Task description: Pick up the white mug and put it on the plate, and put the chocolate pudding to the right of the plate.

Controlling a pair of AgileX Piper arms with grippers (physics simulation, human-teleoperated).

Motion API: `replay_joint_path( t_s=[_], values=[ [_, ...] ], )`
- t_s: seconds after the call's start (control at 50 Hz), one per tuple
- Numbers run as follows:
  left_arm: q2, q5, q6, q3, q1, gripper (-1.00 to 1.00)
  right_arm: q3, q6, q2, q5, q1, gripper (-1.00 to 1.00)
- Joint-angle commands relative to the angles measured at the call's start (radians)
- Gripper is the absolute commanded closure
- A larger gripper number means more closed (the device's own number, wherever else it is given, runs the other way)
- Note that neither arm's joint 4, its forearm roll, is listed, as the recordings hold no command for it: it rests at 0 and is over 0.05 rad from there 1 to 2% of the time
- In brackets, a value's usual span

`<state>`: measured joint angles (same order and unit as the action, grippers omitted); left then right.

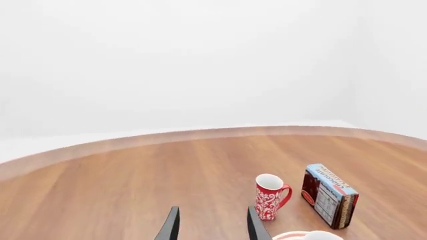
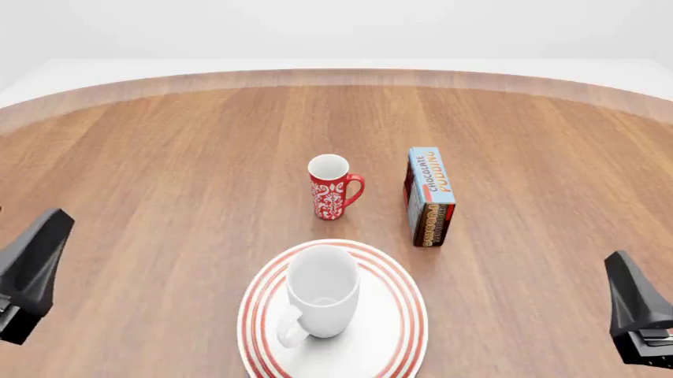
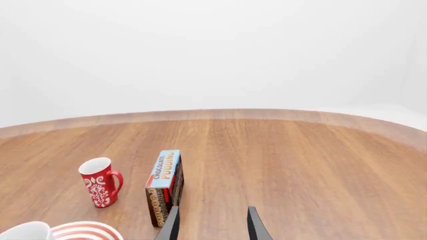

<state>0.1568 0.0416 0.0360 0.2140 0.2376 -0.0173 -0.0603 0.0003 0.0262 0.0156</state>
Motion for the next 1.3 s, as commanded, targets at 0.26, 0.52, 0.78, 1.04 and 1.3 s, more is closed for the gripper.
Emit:
replay_joint_path(
  t_s=[0.26,0.52,0.78,1.04,1.3],
  values=[
    [-0.123,0.123,0.067,-0.202,-0.220,-1.00,0.001,0.008,0.000,0.000,-0.001,-1.00],
    [-0.153,0.121,0.100,-0.214,-0.244,-1.00,0.001,0.015,0.000,0.000,0.001,-1.00],
    [-0.152,0.121,0.092,-0.214,-0.221,-1.00,0.002,0.025,0.000,-0.002,0.001,-1.00],
    [-0.150,0.116,0.085,-0.214,-0.210,-1.00,-0.001,0.026,0.000,-0.012,-0.012,-1.00],
    [-0.153,0.117,0.089,-0.214,-0.197,-1.00,-0.012,0.047,0.032,-0.018,-0.017,-1.00]
  ],
)
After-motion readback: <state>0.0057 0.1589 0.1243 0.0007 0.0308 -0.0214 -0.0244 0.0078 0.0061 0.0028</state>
